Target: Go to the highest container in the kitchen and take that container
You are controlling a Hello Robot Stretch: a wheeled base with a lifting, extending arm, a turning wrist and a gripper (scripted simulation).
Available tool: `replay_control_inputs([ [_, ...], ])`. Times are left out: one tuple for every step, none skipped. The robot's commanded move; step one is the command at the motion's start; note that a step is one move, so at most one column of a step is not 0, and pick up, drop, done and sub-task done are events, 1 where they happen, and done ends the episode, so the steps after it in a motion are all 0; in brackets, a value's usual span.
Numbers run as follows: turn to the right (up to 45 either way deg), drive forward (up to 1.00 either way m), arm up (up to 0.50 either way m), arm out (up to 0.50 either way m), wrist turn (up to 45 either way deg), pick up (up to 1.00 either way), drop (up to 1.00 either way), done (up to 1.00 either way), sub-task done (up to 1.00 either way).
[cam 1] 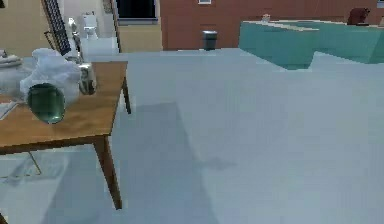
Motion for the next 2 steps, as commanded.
replay_control_inputs([
  [0.0, 1.00, 0.00, 0.00, 0.0, 0.00, 0.00, 0.00, 0.00],
  [3.0, 0.00, 0.00, 0.00, 0.0, 0.00, 0.00, 0.00, 0.00],
])
